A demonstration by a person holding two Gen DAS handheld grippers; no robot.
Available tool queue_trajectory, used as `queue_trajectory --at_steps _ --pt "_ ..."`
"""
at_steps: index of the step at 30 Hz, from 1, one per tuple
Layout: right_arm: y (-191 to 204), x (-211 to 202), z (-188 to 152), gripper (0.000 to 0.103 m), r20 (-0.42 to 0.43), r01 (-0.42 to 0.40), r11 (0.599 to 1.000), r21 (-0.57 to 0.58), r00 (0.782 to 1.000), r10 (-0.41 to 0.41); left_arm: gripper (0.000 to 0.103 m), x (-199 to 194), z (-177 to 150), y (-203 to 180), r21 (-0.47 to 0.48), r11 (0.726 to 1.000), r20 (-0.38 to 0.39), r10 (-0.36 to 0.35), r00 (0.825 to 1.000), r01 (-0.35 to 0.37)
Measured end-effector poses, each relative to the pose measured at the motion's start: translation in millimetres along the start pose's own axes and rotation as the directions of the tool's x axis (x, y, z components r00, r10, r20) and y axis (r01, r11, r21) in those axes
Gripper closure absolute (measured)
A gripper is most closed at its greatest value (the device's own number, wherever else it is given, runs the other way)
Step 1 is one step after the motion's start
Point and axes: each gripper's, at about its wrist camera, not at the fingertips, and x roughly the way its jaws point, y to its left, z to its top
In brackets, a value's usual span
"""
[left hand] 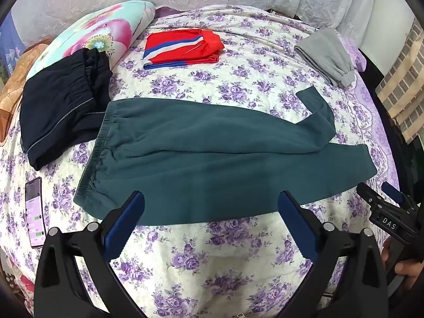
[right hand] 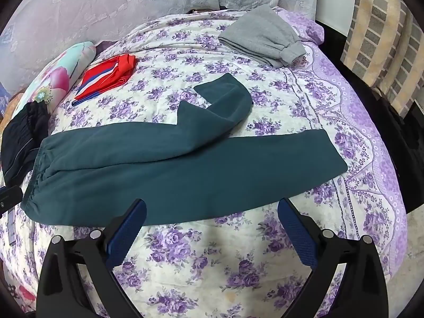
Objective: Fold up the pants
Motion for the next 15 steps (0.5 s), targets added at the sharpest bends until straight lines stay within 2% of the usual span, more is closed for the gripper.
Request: queue_trajectory --at_steps 15 --pt "0.6 2.0 0.2 0.004 -0.005 -0.008 1.000 0.006 1.000 0.008 0.005 2.7 2.0 0.8 0.004 1.000 0.007 0.009 1.000 -0.009"
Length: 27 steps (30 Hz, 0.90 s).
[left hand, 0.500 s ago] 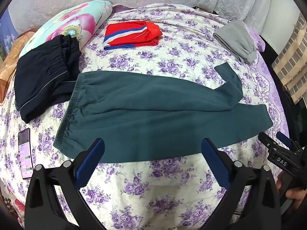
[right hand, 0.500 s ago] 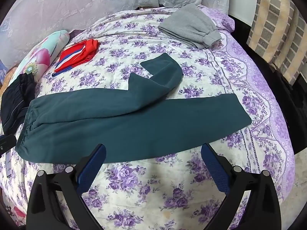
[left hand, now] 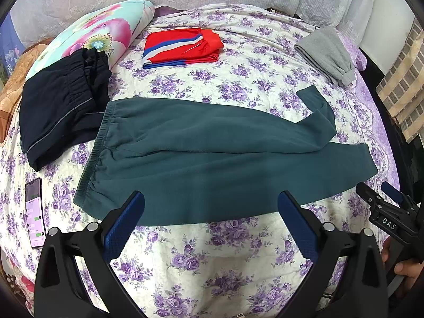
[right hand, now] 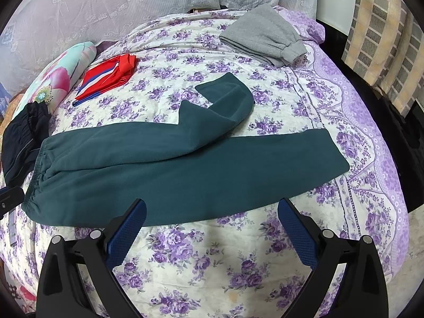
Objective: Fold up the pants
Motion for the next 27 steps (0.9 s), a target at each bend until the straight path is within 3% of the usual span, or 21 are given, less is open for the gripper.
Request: queue_trajectory --at_steps 27 --pt "-2 11 3 0.004 -0.016 -0.023 1.000 0.007 1.000 0.023 0.005 4 3 -2 0.004 1.000 0.006 0.018 1.000 -0.018"
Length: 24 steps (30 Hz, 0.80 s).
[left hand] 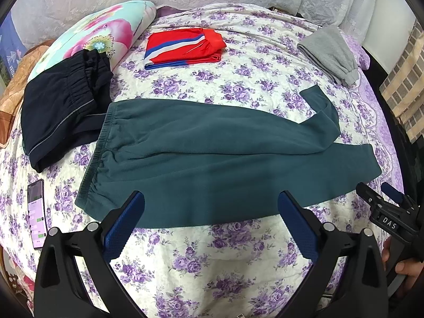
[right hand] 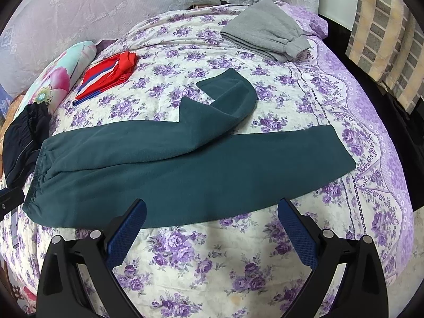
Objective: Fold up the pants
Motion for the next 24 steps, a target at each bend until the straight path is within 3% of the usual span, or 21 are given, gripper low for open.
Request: queue_trajectory --at_steps 4,9,13,17,19,21,22,24 --pt "1 1 0 0.004 -0.003 -0.005 1.000 -0.003 1.000 0.005 0.005 3 -1 2 -0.020 0.999 -0.048 -0.028 0.998 0.027" --pt "-1 9 -3 0.004 -0.026 0.001 1.000 0.003 1.000 -0.001 0.005 6 -1 7 -0.031 0.999 -0.029 -0.030 0.999 0.029" --pt "-17 28 -12 0.004 -0.060 0.054 0.998 0.038 0.997 -0.052 0.005 24 -7 27 -0.048 0.997 -0.033 0.063 0.997 -0.065" --pt "-58 48 -26 0.004 -0.103 0.068 0.986 0.150 0.993 -0.053 0.005 57 -16 63 -0.109 0.983 -0.108 0.137 0.985 -0.149" --pt "-87 50 -28 0.004 -0.076 0.065 0.972 0.224 0.996 -0.049 0.005 65 -20 81 -0.120 0.964 -0.174 0.214 0.961 -0.236" --pt "-125 52 -26 0.004 -0.036 0.100 0.946 0.308 0.995 -0.094 0.005 65 -22 92 -0.129 0.951 -0.199 0.251 0.947 -0.279" --pt "-148 56 -25 0.004 -0.034 0.123 0.925 0.361 0.992 -0.119 0.005 66 -23 97 -0.144 0.949 -0.204 0.250 0.946 -0.281" --pt "-179 67 -24 0.014 -0.044 0.127 0.895 0.428 0.992 -0.120 0.005 68 -24 98 -0.153 0.949 -0.213 0.242 0.946 -0.277"
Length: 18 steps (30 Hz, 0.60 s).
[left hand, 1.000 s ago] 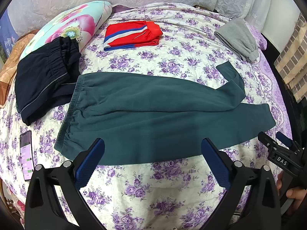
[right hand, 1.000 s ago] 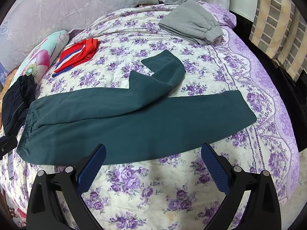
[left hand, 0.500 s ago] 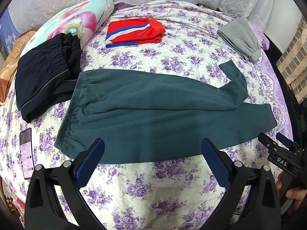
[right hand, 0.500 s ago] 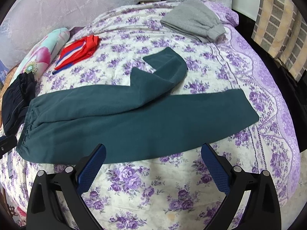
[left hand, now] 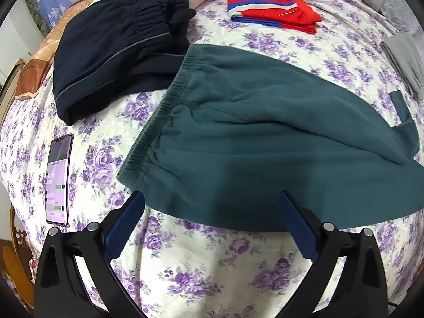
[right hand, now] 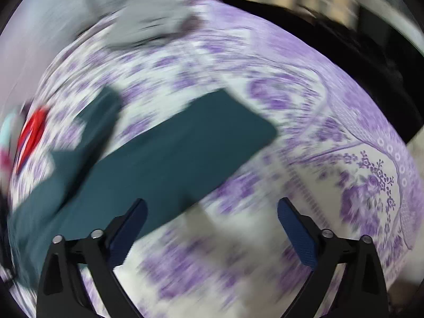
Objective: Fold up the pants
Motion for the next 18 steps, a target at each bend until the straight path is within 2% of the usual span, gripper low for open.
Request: queue_trajectory --at_steps 2,4,6,7,9,10,11,12,15,18 --pt "-21 20 14 0.018 -0.025 0.019 0.998 0.055 1.000 -0.017 0.005 4 -1 -3 -0.001 1.000 -0.003 -0.015 1.000 0.015" --pt "-32 38 24 0.018 -0.038 0.013 0.995 0.095 0.999 -0.010 0.005 6 -4 -4 -0.006 1.000 -0.003 -0.015 1.000 0.015" --pt "-35 49 30 0.019 -0.031 0.023 0.993 0.114 0.999 -0.020 0.005 11 -4 -1 -0.018 1.000 0.005 -0.012 1.000 0.012" --pt "-33 53 32 0.022 -0.029 0.024 0.993 0.117 0.999 -0.021 0.005 15 -4 1 -0.028 1.000 0.002 0.002 1.000 -0.002" --pt "-26 58 41 0.060 -0.027 0.006 0.994 0.107 1.000 -0.003 0.005 21 -3 5 -0.042 0.999 -0.004 0.034 0.999 -0.034" --pt "-22 57 44 0.073 -0.029 -0.002 0.995 0.098 1.000 0.004 0.005 25 -1 6 -0.048 0.998 -0.013 0.048 0.999 -0.049" --pt "-20 56 49 0.098 -0.031 -0.040 0.995 0.091 0.999 0.043 0.005 27 -1 6 -0.050 0.997 -0.022 0.055 0.998 -0.056" --pt "-21 54 54 0.098 -0.044 -0.090 0.992 0.094 0.995 0.094 0.005 28 0 6 -0.048 0.997 -0.024 0.061 0.998 -0.062" --pt "-30 29 63 0.099 -0.034 -0.138 0.987 0.083 0.989 0.142 0.005 32 2 1 -0.003 0.995 -0.021 0.095 0.995 -0.095" --pt "-51 4 55 0.098 -0.031 -0.142 0.988 0.064 0.989 0.144 0.005 35 3 0 0.033 0.993 -0.018 0.111 0.994 -0.110"
